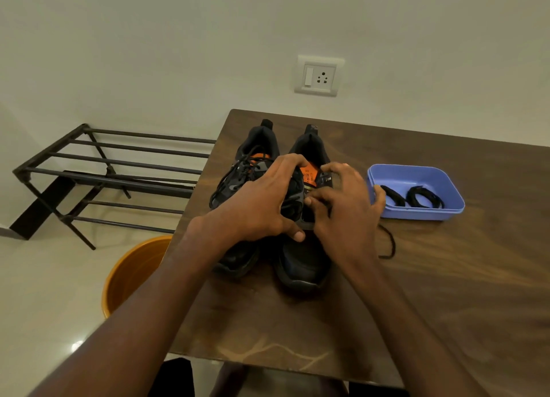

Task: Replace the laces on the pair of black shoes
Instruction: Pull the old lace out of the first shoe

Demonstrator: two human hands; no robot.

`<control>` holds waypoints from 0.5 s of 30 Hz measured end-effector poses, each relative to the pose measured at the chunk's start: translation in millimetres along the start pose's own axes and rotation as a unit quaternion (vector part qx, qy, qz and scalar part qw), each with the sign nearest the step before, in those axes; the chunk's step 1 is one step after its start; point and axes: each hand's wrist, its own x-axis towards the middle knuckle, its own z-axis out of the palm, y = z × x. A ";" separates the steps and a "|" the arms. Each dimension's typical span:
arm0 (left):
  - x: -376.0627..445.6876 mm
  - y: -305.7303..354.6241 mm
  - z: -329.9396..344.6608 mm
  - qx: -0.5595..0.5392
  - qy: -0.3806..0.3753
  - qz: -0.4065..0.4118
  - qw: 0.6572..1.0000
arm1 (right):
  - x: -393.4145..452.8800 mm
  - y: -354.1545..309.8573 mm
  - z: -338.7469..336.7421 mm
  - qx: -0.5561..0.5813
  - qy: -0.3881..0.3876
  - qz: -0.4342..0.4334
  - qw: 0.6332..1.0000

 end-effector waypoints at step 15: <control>-1.2 2.2 -0.8 -0.002 -0.002 -0.007 1.000 | 3.6 -4.5 -1.5 -0.029 -0.046 -0.005 0.998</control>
